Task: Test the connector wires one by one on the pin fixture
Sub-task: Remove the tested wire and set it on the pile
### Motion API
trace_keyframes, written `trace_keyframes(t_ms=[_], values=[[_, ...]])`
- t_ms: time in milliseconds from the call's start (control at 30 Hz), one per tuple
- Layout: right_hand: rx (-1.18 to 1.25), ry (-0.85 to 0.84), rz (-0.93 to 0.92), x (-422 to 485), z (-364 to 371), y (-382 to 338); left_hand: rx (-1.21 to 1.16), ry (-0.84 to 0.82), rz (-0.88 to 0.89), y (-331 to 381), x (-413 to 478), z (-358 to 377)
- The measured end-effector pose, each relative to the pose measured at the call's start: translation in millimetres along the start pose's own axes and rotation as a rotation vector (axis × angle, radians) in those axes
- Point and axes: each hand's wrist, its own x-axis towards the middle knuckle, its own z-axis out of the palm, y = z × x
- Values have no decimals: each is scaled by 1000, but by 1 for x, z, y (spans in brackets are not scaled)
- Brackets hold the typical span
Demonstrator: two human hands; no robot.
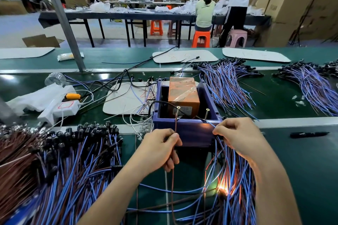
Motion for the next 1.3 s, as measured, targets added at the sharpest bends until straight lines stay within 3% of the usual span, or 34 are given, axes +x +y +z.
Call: trace_keyframes(t_ms=[467,567,733,867,1000,1067,1200,1300], values=[[56,-37,-52,-7,-1,-8,-57,-86,39,9,-6,-2],[160,-164,-114,-18,-2,-21,-182,-167,89,13,-10,-1],[135,-442,-204,-32,10,-37,-458,-202,189,20,-14,1],[192,-483,-225,-32,11,-38,-532,-91,278,22,-13,-4],[135,-783,-246,-36,8,-36,-817,44,407,28,-14,-16],[137,-854,-266,-36,5,-35,-896,111,474,32,-17,-25],[112,-837,-242,-36,-8,-29,-1012,182,593,39,-23,-43],[87,-713,-206,-34,-19,-22,-1076,173,682,38,-26,-59]])
